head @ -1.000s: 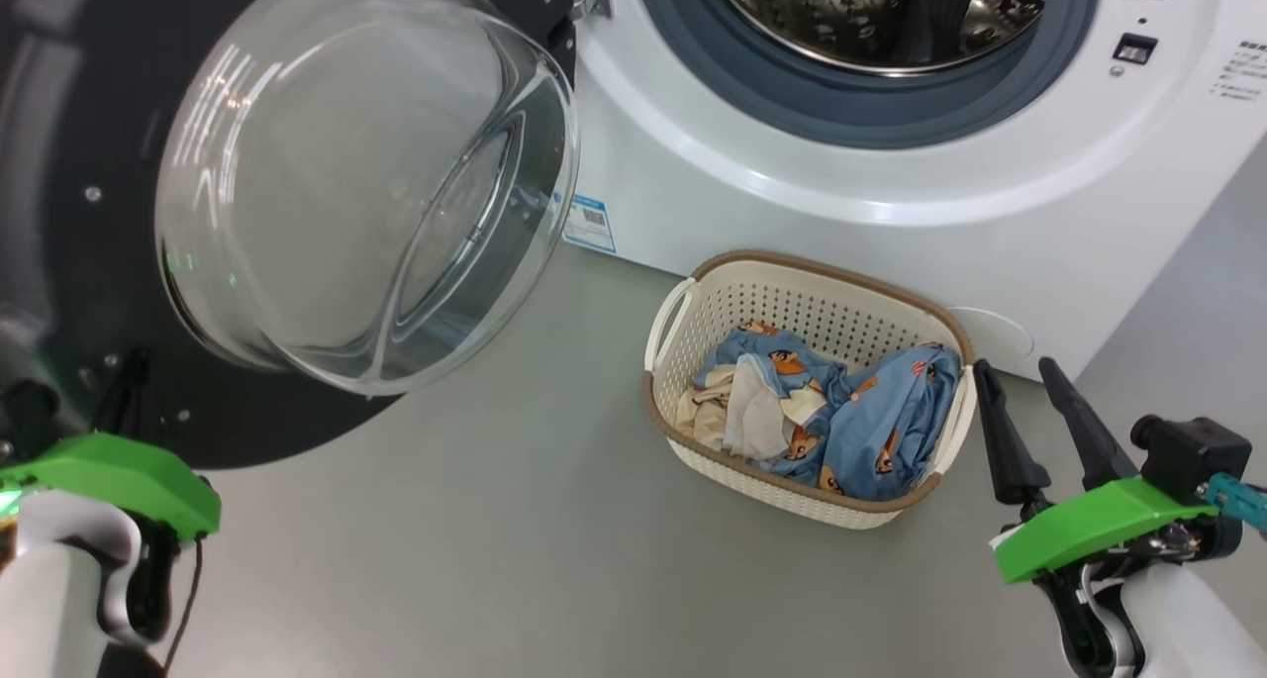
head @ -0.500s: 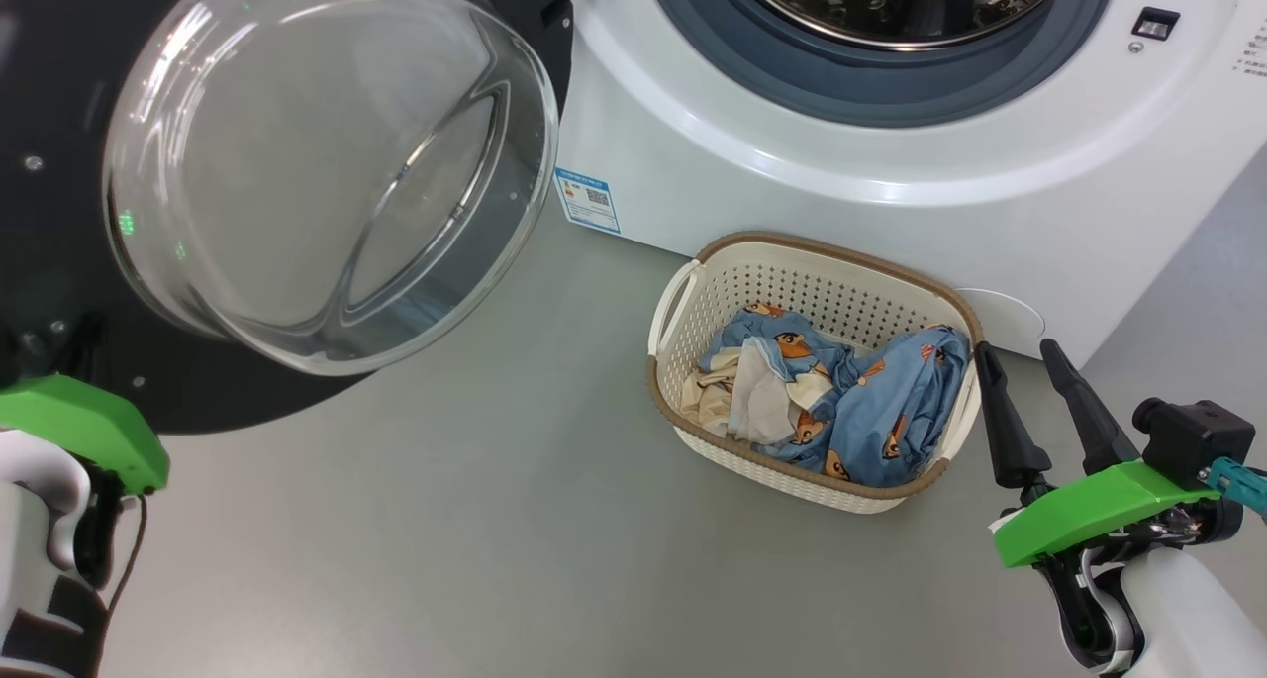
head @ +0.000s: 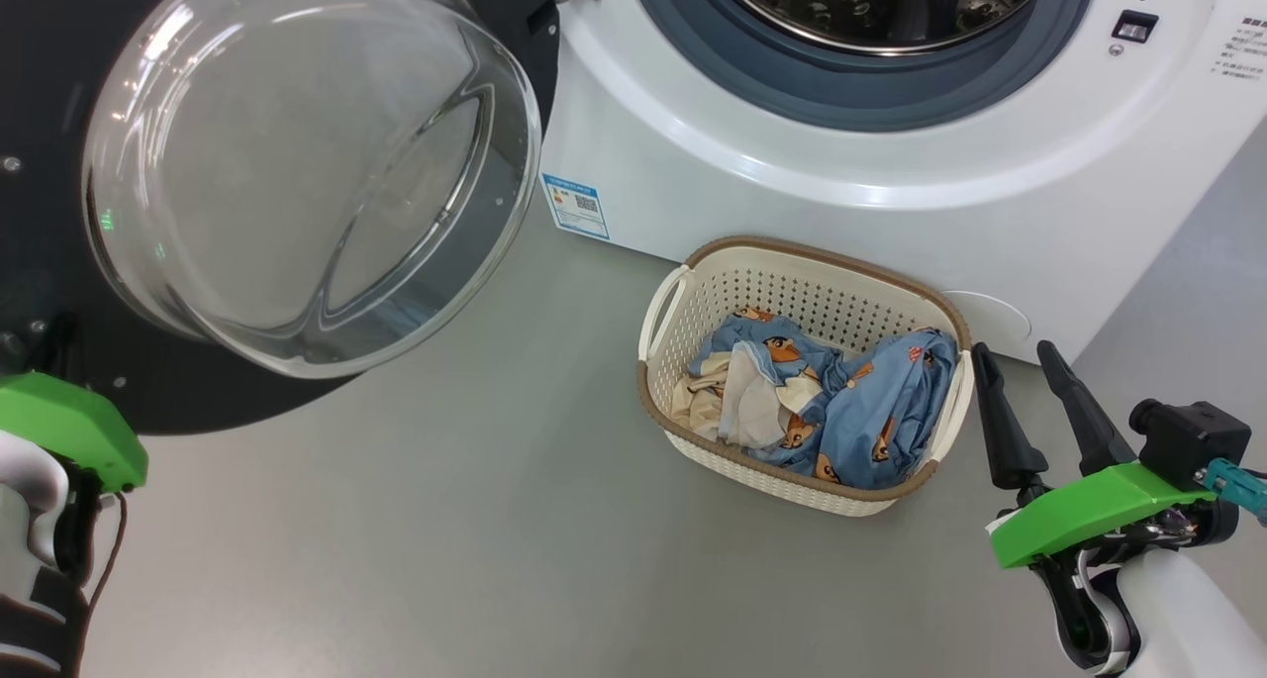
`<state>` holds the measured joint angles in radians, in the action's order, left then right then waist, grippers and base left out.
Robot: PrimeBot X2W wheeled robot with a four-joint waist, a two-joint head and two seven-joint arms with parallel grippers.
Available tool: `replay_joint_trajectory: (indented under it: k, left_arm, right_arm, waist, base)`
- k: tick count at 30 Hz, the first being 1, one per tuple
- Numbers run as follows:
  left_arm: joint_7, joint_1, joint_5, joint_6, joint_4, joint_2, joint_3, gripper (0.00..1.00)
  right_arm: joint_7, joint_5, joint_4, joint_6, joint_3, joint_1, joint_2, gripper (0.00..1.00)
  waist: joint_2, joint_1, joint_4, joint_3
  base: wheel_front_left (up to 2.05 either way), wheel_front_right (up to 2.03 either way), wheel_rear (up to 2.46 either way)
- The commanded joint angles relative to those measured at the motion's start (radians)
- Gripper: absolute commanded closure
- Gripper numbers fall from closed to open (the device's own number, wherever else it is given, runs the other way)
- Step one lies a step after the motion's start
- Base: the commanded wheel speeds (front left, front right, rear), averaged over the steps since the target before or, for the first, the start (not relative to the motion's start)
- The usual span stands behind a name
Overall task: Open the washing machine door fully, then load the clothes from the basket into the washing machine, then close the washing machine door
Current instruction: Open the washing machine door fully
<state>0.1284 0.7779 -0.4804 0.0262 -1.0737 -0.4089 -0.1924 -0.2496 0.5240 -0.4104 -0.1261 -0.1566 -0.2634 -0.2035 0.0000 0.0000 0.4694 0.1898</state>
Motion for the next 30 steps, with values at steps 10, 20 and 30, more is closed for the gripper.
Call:
replay_joint_trajectory:
  k: [10, 20, 30]
  left_arm:
    - [0.058, 0.023, 0.011, 0.028, -0.027, -0.052, 0.007, 1.00]
    - [0.100, -0.027, 0.010, 0.062, -0.018, -0.040, -0.020, 1.00]
    - [0.126, -0.099, -0.001, 0.080, 0.075, -0.026, -0.028, 1.00]
  right_arm:
    - [-0.012, 0.002, 0.018, -0.005, -0.018, -0.004, 0.005, 0.00]
    - [-0.012, 0.009, 0.014, -0.005, -0.025, 0.011, 0.006, 0.00]
    - [-0.012, 0.013, 0.012, -0.005, -0.033, 0.033, 0.008, 0.00]
  waist:
    - [0.0000, 0.0000, 0.002, -0.033]
    - [0.0000, 0.0000, -0.013, -0.072]
    - [0.0000, 0.0000, -0.028, -0.117]
  base:
    - [0.00, 0.00, 0.00]
    - [0.00, 0.00, 0.00]
    - [0.00, 0.00, 0.00]
